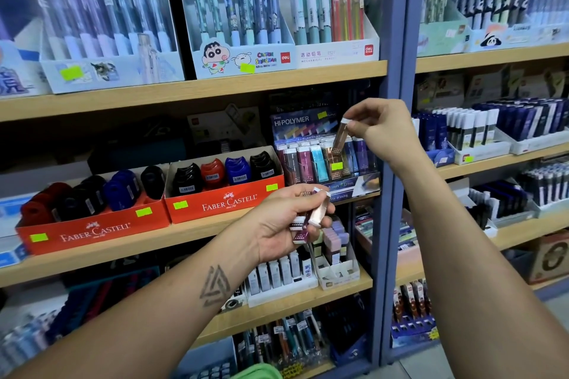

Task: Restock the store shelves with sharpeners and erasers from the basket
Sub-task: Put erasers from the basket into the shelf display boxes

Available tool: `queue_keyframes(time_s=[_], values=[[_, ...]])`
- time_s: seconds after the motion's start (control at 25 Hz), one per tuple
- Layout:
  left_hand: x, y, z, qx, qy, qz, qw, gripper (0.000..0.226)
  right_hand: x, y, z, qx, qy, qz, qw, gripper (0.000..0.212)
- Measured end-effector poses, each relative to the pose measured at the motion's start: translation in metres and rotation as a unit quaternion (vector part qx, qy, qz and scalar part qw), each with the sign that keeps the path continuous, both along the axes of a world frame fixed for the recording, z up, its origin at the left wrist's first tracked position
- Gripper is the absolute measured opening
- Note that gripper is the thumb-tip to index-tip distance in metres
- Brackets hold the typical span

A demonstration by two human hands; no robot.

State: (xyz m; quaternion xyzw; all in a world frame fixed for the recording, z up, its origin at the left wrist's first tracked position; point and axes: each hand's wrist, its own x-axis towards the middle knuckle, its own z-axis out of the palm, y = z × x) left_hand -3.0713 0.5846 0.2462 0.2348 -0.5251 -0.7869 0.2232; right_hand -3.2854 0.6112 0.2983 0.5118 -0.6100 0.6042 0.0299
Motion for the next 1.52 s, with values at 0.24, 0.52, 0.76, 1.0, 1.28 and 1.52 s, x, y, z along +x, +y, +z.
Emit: queue_keyframes(time_s=[0.24,0.52,0.76,1.0,1.28,1.52], values=[[0.004,0.000,0.002,0.042,0.026,0.000,0.999,0.029,0.007,-0.004,0.001,0.020,0.033,0.012,0.999,0.019],[0.009,0.001,0.007,0.043,0.041,-0.007,0.998,0.030,0.012,-0.007,-0.001,0.039,0.080,-0.007,0.996,0.015],[0.010,0.000,0.006,0.009,0.062,0.002,0.998,0.037,0.016,-0.009,-0.004,0.122,0.164,-0.019,0.979,0.038],[0.005,0.001,0.009,-0.025,0.072,0.028,0.997,0.038,0.021,0.012,0.005,0.089,0.070,0.106,0.988,0.020],[-0.008,0.006,0.015,-0.067,0.098,0.054,0.991,0.030,0.027,0.030,0.010,0.245,0.054,0.248,0.936,0.024],[-0.008,0.004,0.013,-0.057,0.060,0.056,0.995,0.030,0.008,0.027,0.010,0.052,-0.063,0.150,0.985,0.017]])
